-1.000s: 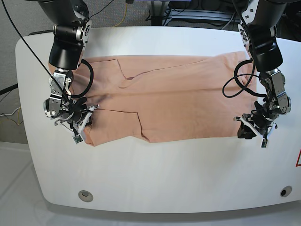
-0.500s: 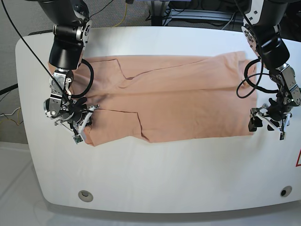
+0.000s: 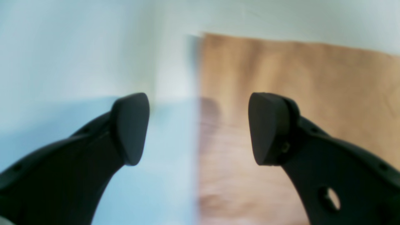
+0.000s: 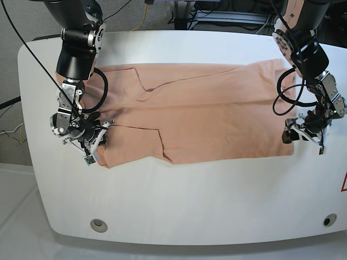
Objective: Fold the T-shirt properly
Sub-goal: 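Release the left gripper and shift it along the shirt edge, then lower the left gripper onto the shirt edge and grasp it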
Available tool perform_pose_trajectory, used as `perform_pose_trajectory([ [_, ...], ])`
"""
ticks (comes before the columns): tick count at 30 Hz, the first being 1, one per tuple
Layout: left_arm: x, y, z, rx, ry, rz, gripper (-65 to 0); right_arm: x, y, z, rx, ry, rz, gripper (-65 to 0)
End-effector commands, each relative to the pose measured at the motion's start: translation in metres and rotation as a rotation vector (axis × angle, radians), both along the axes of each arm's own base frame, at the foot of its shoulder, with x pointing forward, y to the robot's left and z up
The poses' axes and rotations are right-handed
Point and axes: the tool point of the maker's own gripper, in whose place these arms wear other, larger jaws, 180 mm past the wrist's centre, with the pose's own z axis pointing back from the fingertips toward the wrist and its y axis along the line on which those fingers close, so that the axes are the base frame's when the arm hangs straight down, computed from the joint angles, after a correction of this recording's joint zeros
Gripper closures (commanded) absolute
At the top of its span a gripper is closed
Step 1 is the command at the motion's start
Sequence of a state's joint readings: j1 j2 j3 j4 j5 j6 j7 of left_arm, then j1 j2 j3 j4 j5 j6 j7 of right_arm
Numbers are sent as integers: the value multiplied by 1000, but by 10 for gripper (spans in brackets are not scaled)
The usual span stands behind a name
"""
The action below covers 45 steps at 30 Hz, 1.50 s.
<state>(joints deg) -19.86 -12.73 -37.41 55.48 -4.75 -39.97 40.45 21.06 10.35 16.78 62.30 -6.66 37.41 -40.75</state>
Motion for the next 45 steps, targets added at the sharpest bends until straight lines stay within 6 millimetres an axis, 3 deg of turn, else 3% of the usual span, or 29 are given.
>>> perform_pose_trajectory([
  [1,13,4,18,-3,-61,14,-451,14,-6,18,-11,-54,-6,0],
  [10,11,-14,8,-34,-30,-5,-512,14,-7,19,-14,-54,-6,0],
  [24,13,-43,-6,-96,-11,-27,-512,14,-7,19,-14,-54,-6,0],
  [36,37,-76,-1,-158,-48,-66,-512,12,-8,17,-20,-38,-7,0],
  [43,39,-81,0,-148,-48,-88,-510,11,-9,16,-19,-36,-8,0],
  [45,39,-80,1,-148,-49,-88,-477,11,-9,16,-19,-36,-8,0],
])
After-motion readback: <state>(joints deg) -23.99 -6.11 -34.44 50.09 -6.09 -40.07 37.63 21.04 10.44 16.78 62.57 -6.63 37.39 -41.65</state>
